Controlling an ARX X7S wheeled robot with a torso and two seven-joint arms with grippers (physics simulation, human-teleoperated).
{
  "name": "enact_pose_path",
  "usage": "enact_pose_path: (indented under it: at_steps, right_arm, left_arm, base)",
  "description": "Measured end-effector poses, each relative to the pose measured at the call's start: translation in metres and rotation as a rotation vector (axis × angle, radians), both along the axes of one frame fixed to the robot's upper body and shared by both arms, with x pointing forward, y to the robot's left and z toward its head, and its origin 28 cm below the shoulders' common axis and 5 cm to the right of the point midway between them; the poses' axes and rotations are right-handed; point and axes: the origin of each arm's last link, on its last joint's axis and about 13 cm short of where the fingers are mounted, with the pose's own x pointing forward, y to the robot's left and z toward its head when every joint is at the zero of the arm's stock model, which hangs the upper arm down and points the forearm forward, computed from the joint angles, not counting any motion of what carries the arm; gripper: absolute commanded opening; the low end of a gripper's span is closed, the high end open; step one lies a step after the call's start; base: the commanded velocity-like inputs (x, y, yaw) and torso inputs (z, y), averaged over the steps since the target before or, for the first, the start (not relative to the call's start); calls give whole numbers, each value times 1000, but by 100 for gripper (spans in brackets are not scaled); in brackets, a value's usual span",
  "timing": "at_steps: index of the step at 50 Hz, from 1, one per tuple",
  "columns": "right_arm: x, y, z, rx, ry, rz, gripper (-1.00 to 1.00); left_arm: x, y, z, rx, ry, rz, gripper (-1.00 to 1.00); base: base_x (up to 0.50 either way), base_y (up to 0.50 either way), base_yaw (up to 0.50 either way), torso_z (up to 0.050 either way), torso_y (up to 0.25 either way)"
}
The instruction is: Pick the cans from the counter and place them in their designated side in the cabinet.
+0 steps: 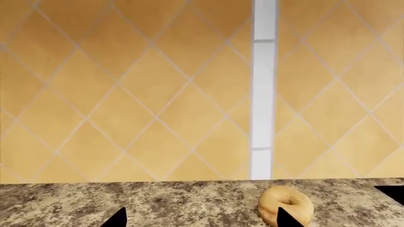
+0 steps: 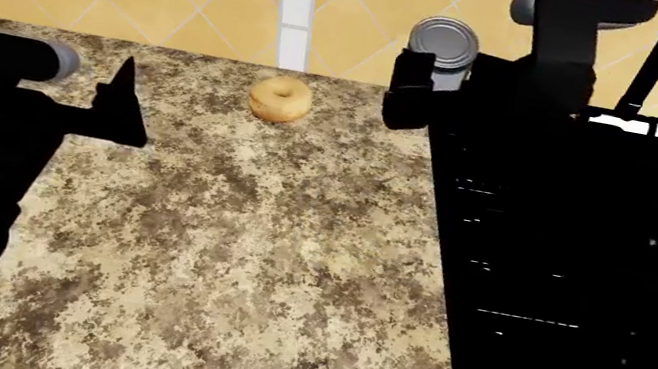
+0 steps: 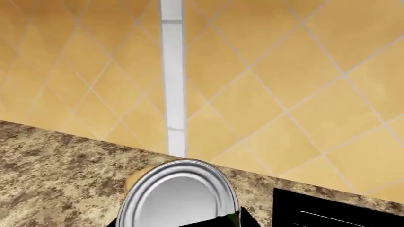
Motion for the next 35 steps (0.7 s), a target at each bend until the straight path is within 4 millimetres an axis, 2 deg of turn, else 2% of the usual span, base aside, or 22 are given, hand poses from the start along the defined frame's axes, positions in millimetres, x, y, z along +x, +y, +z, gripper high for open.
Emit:
enact_pose_path:
  at_steps: [11, 19, 29, 35]
  right_arm:
    - [1, -8, 17, 50, -65, -54, -100]
    - [4, -9, 20, 65, -79, -64, -100]
    - [-3, -12, 25, 75, -86, -66, -100]
    - [-6, -12, 27, 80, -89, -56, -100]
  left_arm:
    - [-1, 0, 3, 1, -6, 3, 100]
    - [-1, 0, 4, 2, -9, 6, 100]
    - [-1, 0, 4, 4, -11, 7, 100]
    - [0, 0, 5, 8, -14, 11, 100]
  base:
    - [-40, 0, 0, 0, 0]
    - [-462, -18, 0, 0, 0]
    - [-500, -65, 0, 0, 0]
    - [-387, -417, 0, 2, 0]
